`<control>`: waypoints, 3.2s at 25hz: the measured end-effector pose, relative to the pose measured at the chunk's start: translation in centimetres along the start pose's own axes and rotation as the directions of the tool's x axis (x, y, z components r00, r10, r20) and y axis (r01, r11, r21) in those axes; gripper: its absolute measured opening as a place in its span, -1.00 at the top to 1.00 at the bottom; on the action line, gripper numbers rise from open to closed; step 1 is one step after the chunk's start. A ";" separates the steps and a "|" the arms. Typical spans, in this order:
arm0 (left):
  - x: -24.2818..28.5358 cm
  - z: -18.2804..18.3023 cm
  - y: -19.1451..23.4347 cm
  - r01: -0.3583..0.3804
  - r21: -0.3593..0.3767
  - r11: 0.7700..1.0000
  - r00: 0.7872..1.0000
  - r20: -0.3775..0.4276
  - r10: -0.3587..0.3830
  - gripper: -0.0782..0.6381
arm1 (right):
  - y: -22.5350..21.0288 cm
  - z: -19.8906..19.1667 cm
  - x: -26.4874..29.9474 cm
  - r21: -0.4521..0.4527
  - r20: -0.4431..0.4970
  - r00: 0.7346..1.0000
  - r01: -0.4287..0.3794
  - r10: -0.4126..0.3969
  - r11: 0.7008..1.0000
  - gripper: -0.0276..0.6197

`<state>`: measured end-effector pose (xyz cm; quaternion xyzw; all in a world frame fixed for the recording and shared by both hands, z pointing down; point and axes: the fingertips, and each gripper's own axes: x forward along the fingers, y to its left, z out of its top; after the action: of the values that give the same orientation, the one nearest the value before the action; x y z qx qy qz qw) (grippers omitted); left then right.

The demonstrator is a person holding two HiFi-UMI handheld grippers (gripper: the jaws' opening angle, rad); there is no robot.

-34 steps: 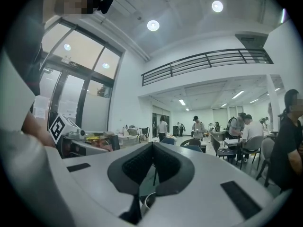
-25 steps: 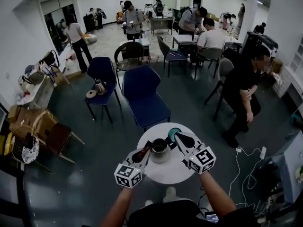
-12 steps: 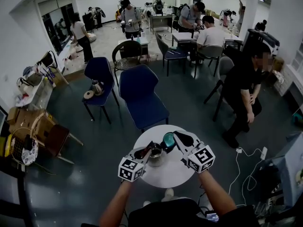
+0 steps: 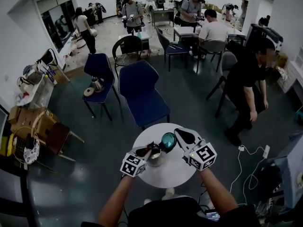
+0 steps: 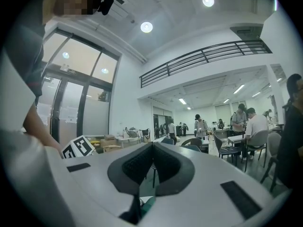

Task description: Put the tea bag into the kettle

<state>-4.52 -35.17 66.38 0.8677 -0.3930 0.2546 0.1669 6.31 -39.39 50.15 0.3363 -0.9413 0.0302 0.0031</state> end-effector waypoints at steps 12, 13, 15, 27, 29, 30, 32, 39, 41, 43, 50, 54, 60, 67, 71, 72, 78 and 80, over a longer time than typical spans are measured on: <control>4.1 -2.1 -0.5 0.032 0.015 0.999 0.986 -0.163 -0.029 0.69 | -2.8 -1.0 0.0 0.034 -0.001 1.000 -0.014 0.014 0.999 0.87; 4.3 -2.2 -0.5 0.035 0.022 0.999 0.985 -0.173 -0.030 0.69 | -2.9 -1.1 0.0 0.036 -0.002 1.000 -0.015 0.015 0.999 0.87; 4.8 -2.4 -0.6 0.039 0.038 0.999 0.981 -0.189 -0.031 0.69 | -3.3 -1.2 0.0 0.040 -0.004 1.000 -0.018 0.018 0.999 0.87; 7.4 -3.4 -0.3 0.019 0.131 0.991 0.968 -0.251 0.015 0.69 | -4.4 -2.2 -1.1 0.048 -0.020 1.000 -0.009 0.010 0.999 0.87; 7.6 -3.5 -0.4 0.021 0.134 0.991 0.968 -0.252 0.013 0.69 | -4.6 -2.2 -1.3 0.049 -0.021 1.000 -0.003 0.004 0.999 0.87; 7.6 -3.5 -0.4 0.022 0.134 0.991 0.967 -0.255 0.013 0.69 | -4.7 -2.1 -1.3 0.050 -0.021 1.000 -0.001 0.002 0.999 0.87; 7.8 -3.6 -0.4 0.024 0.137 0.990 0.964 -0.265 0.013 0.69 | -4.8 -2.0 -1.4 0.052 -0.022 1.000 -0.001 0.002 0.999 0.87; 8.6 -4.2 -0.4 0.011 0.143 0.990 0.956 -0.290 0.031 0.70 | -5.1 -2.5 -1.8 0.055 -0.026 1.000 -0.002 0.004 0.998 0.87; 8.6 -4.1 -0.5 0.009 0.152 0.988 0.955 -0.296 0.037 0.70 | -5.1 -2.6 -1.8 0.055 -0.028 1.000 -0.002 0.003 0.998 0.87; 8.4 -4.2 -0.4 0.007 0.152 0.988 0.955 -0.293 0.039 0.70 | -5.0 -2.6 -1.9 0.056 -0.029 1.000 -0.002 0.004 0.998 0.87; 8.1 -3.7 -0.5 -0.002 0.096 0.995 0.967 -0.252 0.027 0.69 | -5.4 -2.8 -2.0 0.063 -0.036 0.999 -0.004 0.007 0.998 0.87; 7.7 -3.3 -0.7 -0.002 0.093 0.996 0.973 -0.231 0.023 0.69 | -5.1 -2.8 -1.9 0.052 -0.044 0.999 -0.010 0.012 0.999 0.86; 6.9 -2.9 -0.5 -0.012 0.085 0.996 0.978 -0.207 0.029 0.69 | -4.5 -3.0 -1.7 0.048 -0.051 0.998 -0.021 0.023 0.999 0.87; 6.2 -1.9 -0.9 -0.024 0.101 0.995 0.982 -0.185 0.043 0.69 | -4.3 -3.0 -1.7 0.048 -0.051 0.998 -0.033 0.036 0.998 0.87; 5.6 -1.3 -0.7 -0.035 0.108 0.993 0.984 -0.169 0.053 0.69 | -3.7 -2.7 -1.3 0.050 -0.045 0.998 -0.046 0.049 0.998 0.87; 5.4 -1.2 -0.5 -0.038 0.109 0.993 0.984 -0.167 0.056 0.69 | -3.6 -2.7 -1.1 0.050 -0.045 0.998 -0.048 0.051 0.998 0.87; 4.9 -1.1 -0.3 -0.016 0.121 0.993 0.982 -0.187 0.038 0.69 | -3.4 -2.7 -0.4 0.053 -0.043 0.998 -0.049 0.051 0.997 0.87; 5.0 -1.5 -0.2 -0.007 0.116 0.993 0.980 -0.196 0.029 0.69 | -3.5 -2.9 -0.3 0.056 -0.047 0.998 -0.047 0.049 0.997 0.87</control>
<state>-2.02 -37.34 70.45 0.8427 -0.3671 0.3630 0.1526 8.71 -41.69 53.23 0.3127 -0.9476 0.0642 0.0157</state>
